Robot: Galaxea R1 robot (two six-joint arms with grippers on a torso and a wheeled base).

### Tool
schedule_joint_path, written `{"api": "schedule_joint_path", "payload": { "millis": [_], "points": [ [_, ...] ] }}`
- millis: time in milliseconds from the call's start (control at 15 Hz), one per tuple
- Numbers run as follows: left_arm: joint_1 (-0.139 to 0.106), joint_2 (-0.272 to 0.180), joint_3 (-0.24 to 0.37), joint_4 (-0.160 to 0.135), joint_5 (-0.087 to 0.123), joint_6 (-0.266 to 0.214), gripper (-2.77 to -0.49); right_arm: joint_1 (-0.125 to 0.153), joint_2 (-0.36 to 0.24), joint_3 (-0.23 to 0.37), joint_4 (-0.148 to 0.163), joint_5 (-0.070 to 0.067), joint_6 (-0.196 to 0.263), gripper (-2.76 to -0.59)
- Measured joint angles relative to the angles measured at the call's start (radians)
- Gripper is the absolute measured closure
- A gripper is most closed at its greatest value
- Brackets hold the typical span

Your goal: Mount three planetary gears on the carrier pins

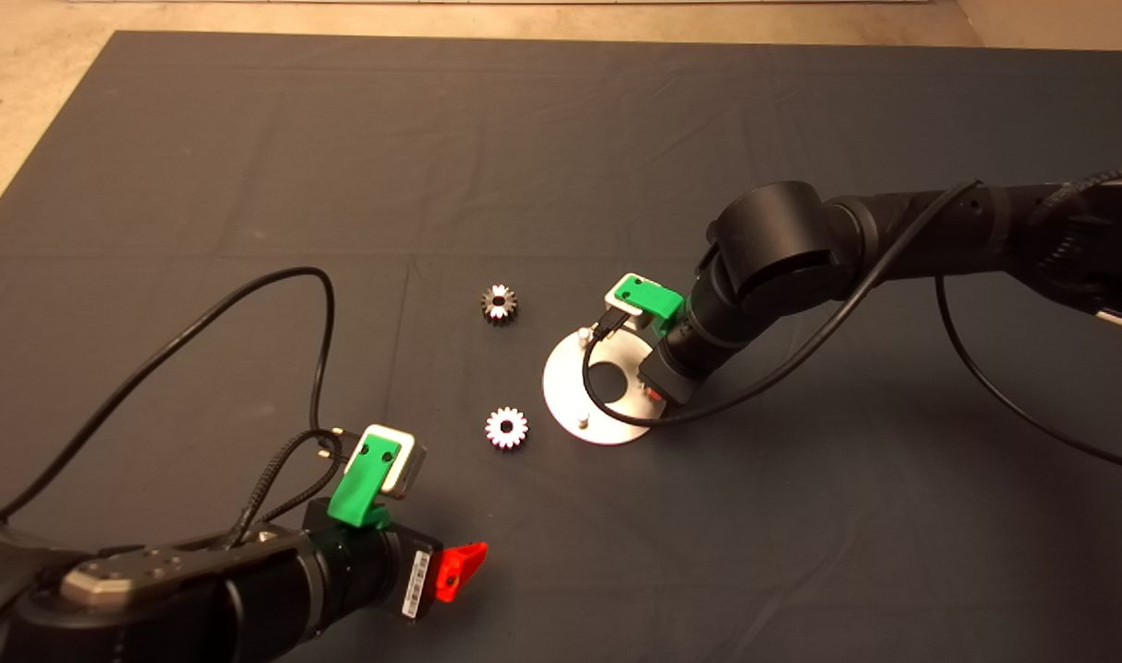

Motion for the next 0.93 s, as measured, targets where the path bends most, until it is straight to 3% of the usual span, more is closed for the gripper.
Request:
{"api": "schedule_joint_path", "payload": {
  "millis": [467, 933],
  "points": [
    [0.000, 0.000, 0.000, 0.000, 0.000, 0.000, -2.76, 0.000, 0.001, -0.005, 0.000, 0.010, 0.000, -1.45],
    [0.000, 0.000, 0.000, 0.000, 0.000, 0.000, -2.76, 0.000, 0.001, -0.023, 0.002, 0.010, 0.000, -1.45]
  ]
}}
